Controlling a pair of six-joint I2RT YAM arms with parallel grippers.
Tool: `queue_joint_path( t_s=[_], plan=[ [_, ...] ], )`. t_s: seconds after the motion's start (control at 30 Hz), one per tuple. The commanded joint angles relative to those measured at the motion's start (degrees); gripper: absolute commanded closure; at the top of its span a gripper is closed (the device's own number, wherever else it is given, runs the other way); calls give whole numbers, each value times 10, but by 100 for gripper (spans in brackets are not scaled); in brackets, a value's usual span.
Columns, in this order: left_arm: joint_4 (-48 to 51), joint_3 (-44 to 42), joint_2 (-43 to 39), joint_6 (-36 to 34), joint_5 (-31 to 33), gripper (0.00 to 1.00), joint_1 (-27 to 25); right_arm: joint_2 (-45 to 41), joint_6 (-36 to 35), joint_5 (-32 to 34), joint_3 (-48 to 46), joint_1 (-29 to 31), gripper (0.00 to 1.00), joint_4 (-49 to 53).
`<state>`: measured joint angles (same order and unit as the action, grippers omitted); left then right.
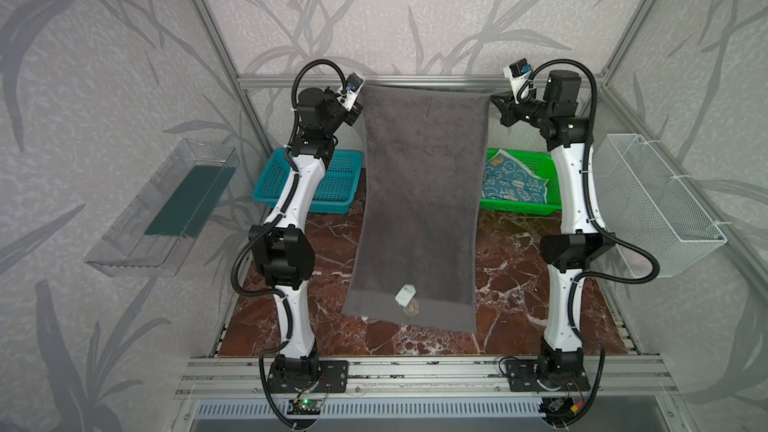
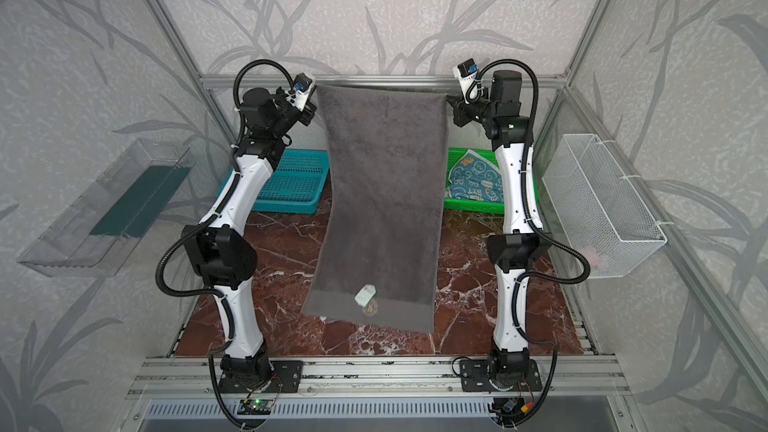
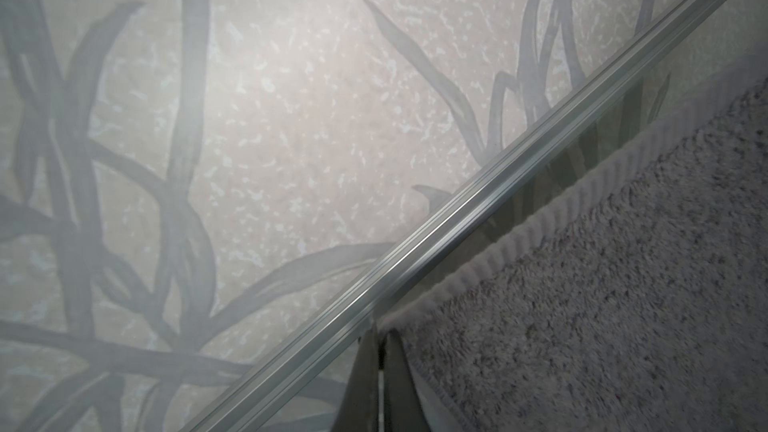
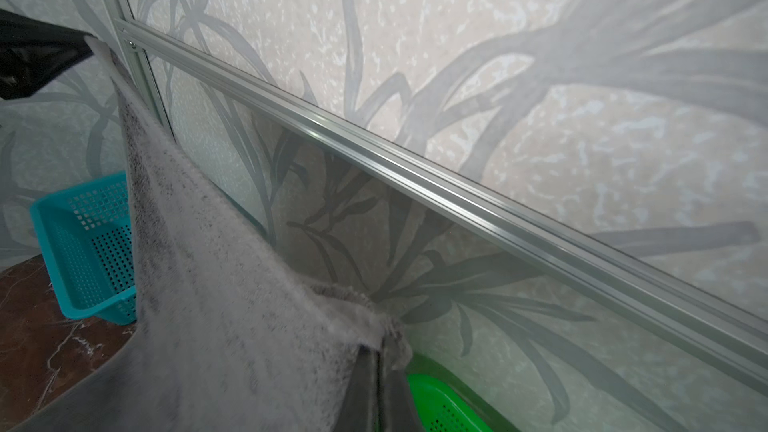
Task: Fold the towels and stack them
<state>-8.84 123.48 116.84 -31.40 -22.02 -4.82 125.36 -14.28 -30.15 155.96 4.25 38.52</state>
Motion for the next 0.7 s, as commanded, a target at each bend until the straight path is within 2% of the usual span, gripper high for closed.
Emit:
queue_joint_path(
  t_s=[0.0, 0.2, 0.3, 0.47, 0.57, 0.67],
  plan=[
    [-83, -16, -76, 1, 9, 100, 5, -113, -19, 12, -88, 17, 100, -62],
    [-116, -255, -185, -26, -37, 100, 5, -196, -34, 6, -278, 22, 100, -78],
    [-136, -344, -236, -34, -38, 100, 3, -243, -49, -14, -358, 28, 100, -95],
    [-131, -385, -337, -23, -60, 100, -3, -341, -109, -75, -418, 59, 100, -74],
    [-117, -372, -398, -11, -89, 100, -12, -400, -133, -103, -428, 83, 100, -53],
    [-121, -348, -457, 19, -121, 100, -23, -465, -127, -128, -431, 94, 100, -56]
  ],
)
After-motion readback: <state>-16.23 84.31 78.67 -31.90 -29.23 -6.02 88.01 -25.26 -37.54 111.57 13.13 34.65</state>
